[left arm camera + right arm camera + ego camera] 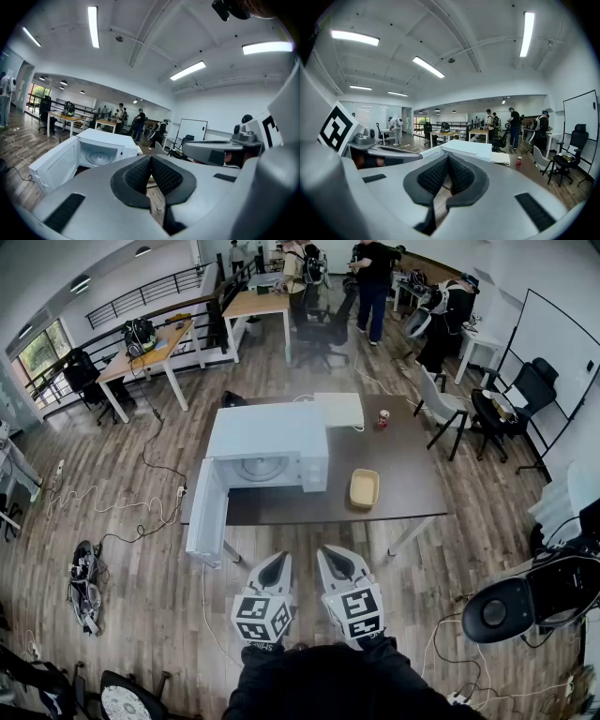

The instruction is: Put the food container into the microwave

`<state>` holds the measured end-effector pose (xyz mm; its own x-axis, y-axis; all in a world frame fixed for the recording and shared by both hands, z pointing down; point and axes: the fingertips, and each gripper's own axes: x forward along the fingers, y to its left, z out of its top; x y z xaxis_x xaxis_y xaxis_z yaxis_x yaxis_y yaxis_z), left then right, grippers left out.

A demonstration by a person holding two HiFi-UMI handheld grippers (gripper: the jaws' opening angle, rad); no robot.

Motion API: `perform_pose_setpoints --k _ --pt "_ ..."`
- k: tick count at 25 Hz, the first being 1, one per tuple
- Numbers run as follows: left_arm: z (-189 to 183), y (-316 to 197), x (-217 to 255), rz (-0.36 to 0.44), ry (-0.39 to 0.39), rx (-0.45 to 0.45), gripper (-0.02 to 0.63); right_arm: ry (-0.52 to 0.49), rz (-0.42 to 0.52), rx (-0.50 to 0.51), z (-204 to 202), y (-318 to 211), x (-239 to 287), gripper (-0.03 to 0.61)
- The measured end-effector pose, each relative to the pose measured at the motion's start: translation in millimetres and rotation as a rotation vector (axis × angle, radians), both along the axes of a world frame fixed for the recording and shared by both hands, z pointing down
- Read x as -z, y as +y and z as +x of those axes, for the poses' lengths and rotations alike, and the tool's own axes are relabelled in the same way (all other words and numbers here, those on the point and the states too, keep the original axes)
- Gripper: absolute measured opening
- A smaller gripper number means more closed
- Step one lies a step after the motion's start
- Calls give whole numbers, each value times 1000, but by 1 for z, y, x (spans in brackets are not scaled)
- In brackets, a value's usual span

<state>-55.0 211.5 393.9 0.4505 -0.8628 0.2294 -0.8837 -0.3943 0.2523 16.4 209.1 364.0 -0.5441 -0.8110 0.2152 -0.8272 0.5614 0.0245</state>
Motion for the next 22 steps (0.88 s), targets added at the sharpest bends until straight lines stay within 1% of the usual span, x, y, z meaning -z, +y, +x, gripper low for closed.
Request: perform_pose_setpoints --k 5,11,16,22 --pt "-6 1 -3 0 -1 -4 32 -3 -5 -3 -8 -1 -3 23" --pt "-12 3 -4 -7 1 1 32 -29 -16 4 -14 -1 -3 23" --pt "-25 2 -9 -13 2 7 32 -25 -19 6 -27 -2 -7 23" --pt "-39 10 -18 -35 -1 -5 33 -16 -51 7 -48 3 -21 23"
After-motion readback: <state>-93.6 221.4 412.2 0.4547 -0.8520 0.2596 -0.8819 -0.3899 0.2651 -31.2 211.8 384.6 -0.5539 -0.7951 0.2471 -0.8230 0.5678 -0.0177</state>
